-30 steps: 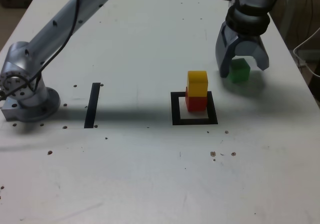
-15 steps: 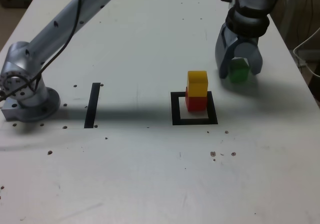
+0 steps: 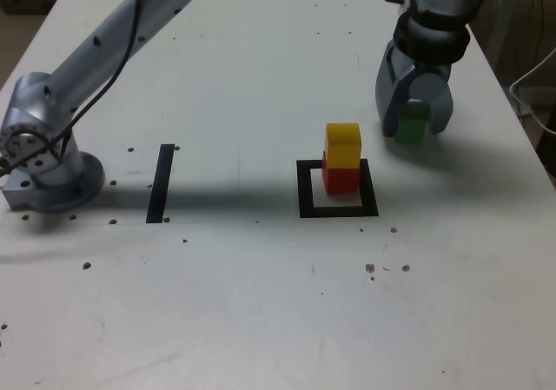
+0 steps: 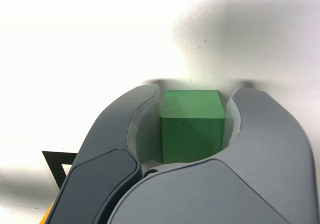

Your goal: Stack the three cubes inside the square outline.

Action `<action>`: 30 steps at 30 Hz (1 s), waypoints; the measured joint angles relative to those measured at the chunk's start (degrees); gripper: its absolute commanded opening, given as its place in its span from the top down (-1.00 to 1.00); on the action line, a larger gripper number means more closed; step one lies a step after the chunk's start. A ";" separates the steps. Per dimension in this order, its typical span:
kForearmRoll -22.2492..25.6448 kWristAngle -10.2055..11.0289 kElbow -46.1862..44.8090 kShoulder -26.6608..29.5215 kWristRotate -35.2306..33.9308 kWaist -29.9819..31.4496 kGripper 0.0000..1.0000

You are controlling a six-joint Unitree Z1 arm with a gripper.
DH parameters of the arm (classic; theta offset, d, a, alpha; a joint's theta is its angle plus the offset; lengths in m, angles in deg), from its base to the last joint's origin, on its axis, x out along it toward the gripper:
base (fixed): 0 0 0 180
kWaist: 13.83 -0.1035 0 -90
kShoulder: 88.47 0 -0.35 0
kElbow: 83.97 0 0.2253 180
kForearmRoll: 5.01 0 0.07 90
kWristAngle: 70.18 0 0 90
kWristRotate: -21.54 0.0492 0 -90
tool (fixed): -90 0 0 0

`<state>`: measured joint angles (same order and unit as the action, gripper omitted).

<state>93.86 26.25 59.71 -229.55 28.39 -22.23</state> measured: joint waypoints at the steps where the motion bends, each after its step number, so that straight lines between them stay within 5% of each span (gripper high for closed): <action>1: 0.01 -0.01 -0.16 0.23 0.00 0.06 0.76; 16: 5.61 0.91 -2.25 8.45 2.85 1.79 0.77; 30: 6.63 -0.39 -16.59 25.60 2.84 2.50 0.77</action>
<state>100.49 25.86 43.12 -203.95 31.23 -19.73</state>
